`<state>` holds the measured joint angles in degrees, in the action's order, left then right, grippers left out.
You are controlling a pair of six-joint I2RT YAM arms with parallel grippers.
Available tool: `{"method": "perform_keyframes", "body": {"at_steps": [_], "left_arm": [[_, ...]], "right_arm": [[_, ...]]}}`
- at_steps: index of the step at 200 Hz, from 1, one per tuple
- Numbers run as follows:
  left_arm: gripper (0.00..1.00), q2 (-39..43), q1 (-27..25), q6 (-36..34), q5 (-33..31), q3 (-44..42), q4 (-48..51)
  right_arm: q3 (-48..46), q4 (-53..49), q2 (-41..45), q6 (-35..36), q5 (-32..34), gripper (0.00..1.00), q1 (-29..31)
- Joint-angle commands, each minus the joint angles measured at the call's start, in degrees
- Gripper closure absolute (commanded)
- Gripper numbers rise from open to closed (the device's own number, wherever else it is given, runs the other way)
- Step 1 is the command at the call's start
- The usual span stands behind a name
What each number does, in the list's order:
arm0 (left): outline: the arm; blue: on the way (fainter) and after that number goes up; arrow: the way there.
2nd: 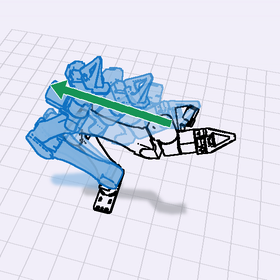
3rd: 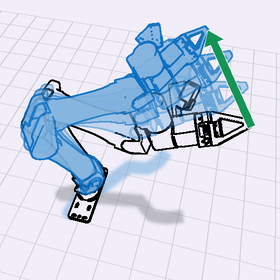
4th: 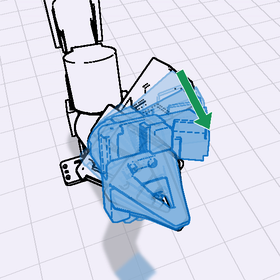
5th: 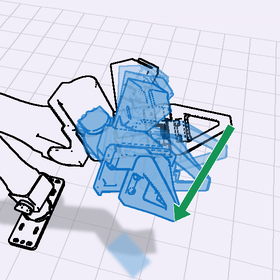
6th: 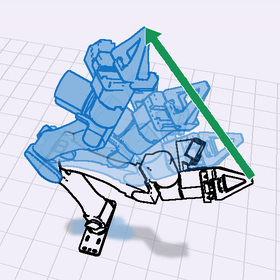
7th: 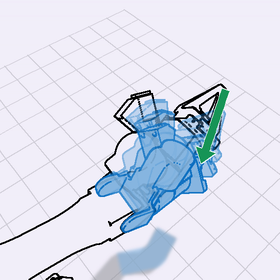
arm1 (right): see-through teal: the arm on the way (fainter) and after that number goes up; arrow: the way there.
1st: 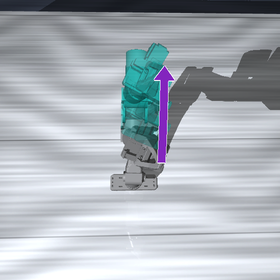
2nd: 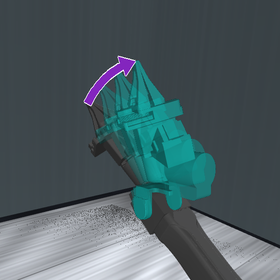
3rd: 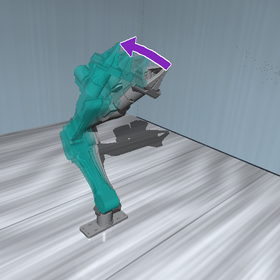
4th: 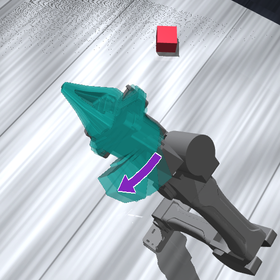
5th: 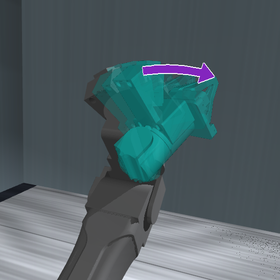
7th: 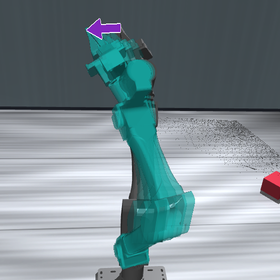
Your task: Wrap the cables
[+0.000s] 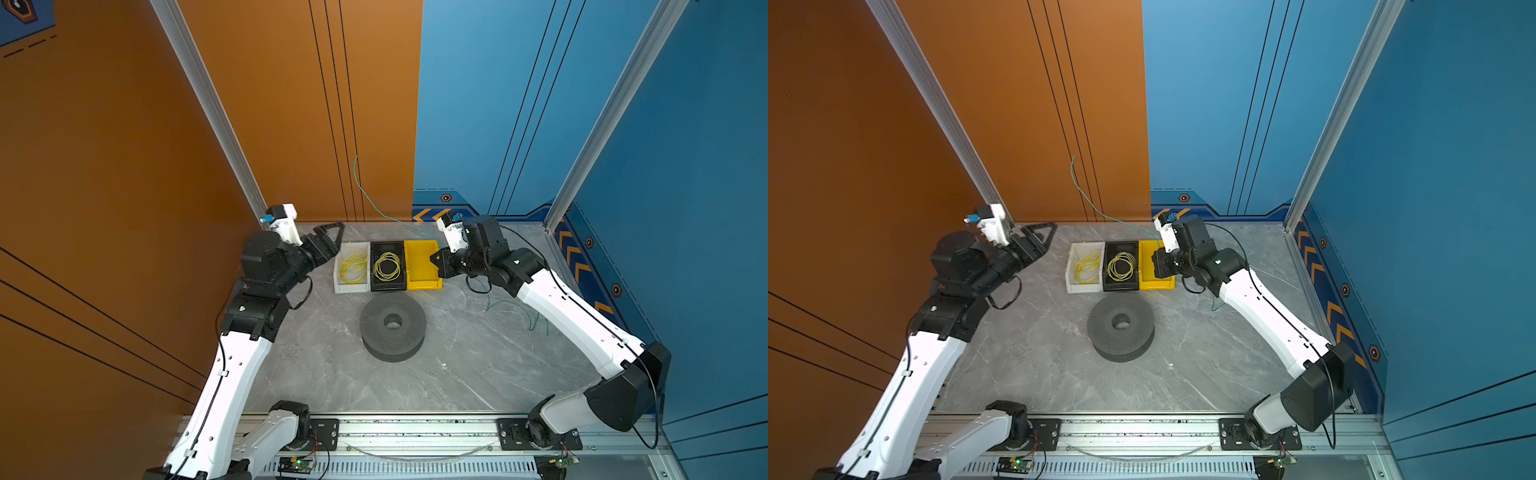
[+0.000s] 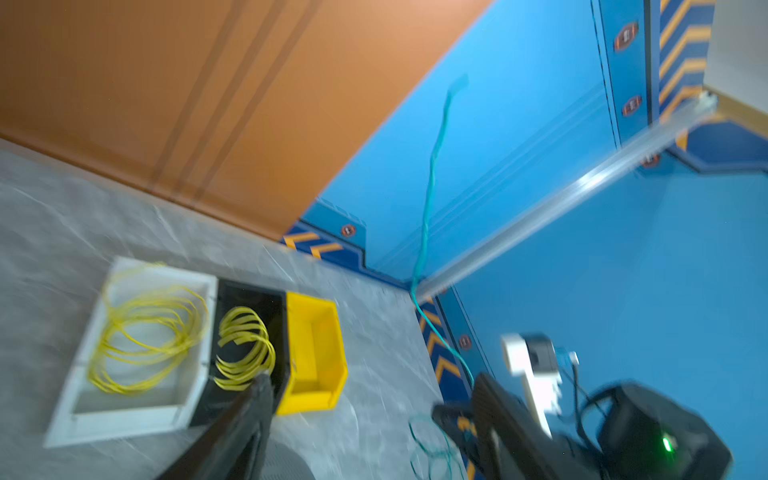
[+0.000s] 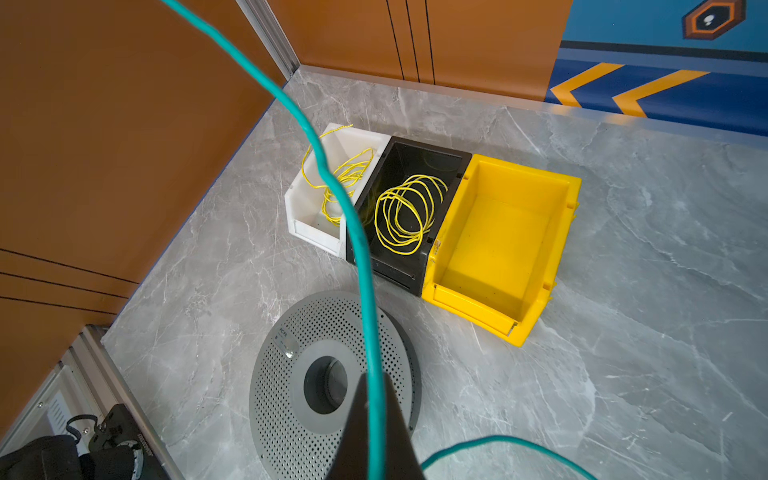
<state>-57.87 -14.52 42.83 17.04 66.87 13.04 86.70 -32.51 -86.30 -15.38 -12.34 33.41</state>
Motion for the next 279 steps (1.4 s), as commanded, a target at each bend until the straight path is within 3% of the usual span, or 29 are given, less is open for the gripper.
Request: {"method": "perform_keyframes", "body": {"at_steps": [1, 35, 85, 110, 154, 178, 194, 244, 279], "left_arm": [[0.24, -1.12, -8.87, -0.27, 0.50, -4.72, -8.19], [0.27, -2.90, -15.95, 4.43, -4.42, -12.03, -23.92], [0.30, -8.29, -16.94, 5.90, -7.43, -11.95, -34.24], [0.35, -10.60, -17.16, 5.53, -7.75, -10.22, -34.83], [0.55, -12.17, -17.14, 6.34, -9.53, -10.66, -34.92], [0.76, -11.96, -16.79, 7.13, -9.67, -10.82, -34.88], [0.86, -11.75, -16.34, 7.59, -9.37, -10.92, -34.92], [0.99, -10.59, -15.53, 8.15, -8.48, -11.13, -34.92], [1.00, -10.27, -15.12, 8.15, -8.77, -11.50, -34.92]], "right_arm": [[4.00, 0.43, -2.20, -2.25, -1.66, 1.00, 2.61], [5.07, 3.15, -4.30, -3.72, -1.76, 1.00, 6.05], [4.97, 6.28, -5.36, -5.61, -1.82, 1.00, 10.26], [5.23, 6.30, -5.55, -5.89, -1.99, 1.00, 10.73], [5.15, 6.80, -5.13, -5.81, -2.25, 1.00, 11.15], [5.22, 6.76, -5.53, -4.84, -3.14, 1.00, 11.67], [5.32, 6.76, -5.93, -4.84, -3.41, 1.00, 11.83], [6.23, 6.76, -6.03, -3.94, -4.27, 1.00, 11.85], [6.71, 6.61, -5.59, -2.93, -4.89, 1.00, 12.07]]}}
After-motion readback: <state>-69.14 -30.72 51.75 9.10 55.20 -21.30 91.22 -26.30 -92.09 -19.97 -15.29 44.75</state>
